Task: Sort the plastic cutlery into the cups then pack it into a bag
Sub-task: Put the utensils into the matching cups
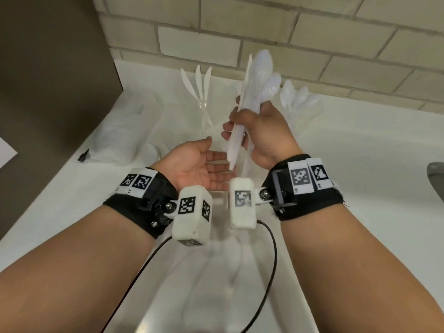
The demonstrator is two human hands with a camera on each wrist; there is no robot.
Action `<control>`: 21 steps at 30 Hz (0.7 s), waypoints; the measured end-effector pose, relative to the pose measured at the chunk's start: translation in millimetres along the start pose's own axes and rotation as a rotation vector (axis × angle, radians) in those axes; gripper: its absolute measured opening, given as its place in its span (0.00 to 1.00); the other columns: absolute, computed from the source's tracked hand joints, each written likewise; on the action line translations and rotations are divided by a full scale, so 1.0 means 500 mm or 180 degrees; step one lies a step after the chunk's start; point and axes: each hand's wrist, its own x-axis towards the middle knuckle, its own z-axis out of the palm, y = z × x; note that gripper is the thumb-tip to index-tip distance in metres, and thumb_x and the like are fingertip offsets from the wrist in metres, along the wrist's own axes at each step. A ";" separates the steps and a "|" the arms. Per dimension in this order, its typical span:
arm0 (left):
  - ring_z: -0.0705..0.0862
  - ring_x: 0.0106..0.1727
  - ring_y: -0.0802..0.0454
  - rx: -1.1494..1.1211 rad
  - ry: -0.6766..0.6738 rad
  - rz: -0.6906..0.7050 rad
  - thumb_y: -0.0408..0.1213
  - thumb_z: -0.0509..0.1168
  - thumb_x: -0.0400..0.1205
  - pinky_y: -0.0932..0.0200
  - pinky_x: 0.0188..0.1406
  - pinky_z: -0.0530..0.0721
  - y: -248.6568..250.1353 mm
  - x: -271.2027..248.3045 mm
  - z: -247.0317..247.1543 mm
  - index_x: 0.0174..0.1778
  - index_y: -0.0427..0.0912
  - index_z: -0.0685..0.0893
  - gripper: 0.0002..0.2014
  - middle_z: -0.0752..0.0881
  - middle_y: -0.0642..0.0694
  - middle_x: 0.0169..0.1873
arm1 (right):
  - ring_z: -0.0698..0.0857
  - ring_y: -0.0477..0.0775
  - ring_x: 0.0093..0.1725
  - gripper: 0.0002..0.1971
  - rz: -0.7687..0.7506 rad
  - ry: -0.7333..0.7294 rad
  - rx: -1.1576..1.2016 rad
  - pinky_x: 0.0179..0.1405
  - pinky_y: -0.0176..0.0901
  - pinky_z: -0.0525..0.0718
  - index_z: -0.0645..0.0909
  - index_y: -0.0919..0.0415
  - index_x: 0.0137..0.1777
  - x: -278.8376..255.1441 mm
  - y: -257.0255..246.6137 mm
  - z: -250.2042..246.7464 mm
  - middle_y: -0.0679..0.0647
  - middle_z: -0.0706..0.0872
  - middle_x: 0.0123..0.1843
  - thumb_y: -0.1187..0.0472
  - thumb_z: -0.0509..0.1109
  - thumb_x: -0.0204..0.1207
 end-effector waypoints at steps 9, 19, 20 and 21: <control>0.78 0.69 0.30 0.0051 -0.0447 -0.0254 0.50 0.55 0.83 0.33 0.73 0.69 0.004 -0.009 -0.011 0.65 0.31 0.80 0.26 0.81 0.30 0.65 | 0.83 0.57 0.33 0.14 -0.0830 0.0026 -0.0149 0.41 0.52 0.84 0.76 0.55 0.49 -0.017 0.023 0.051 0.53 0.83 0.35 0.73 0.69 0.70; 0.80 0.68 0.38 -0.0669 -0.0590 0.0459 0.45 0.48 0.88 0.37 0.64 0.79 0.013 -0.015 0.008 0.73 0.33 0.73 0.24 0.79 0.33 0.69 | 0.88 0.64 0.48 0.23 -0.0896 0.0274 -0.0545 0.53 0.67 0.87 0.75 0.52 0.54 -0.019 0.047 0.057 0.62 0.87 0.46 0.70 0.74 0.60; 0.81 0.65 0.39 -0.0703 -0.0560 0.0495 0.44 0.48 0.88 0.37 0.62 0.81 0.012 -0.014 0.007 0.74 0.36 0.73 0.23 0.80 0.34 0.69 | 0.88 0.65 0.49 0.23 -0.0819 0.0302 -0.0534 0.53 0.67 0.87 0.76 0.56 0.56 -0.018 0.055 0.056 0.62 0.87 0.48 0.68 0.75 0.60; 0.82 0.63 0.38 -0.0731 -0.0537 0.0483 0.43 0.48 0.88 0.37 0.61 0.82 0.011 -0.013 0.005 0.74 0.38 0.73 0.22 0.80 0.34 0.68 | 0.89 0.66 0.48 0.23 -0.0751 0.0317 -0.0496 0.53 0.67 0.87 0.76 0.60 0.58 -0.017 0.060 0.053 0.61 0.88 0.47 0.67 0.75 0.62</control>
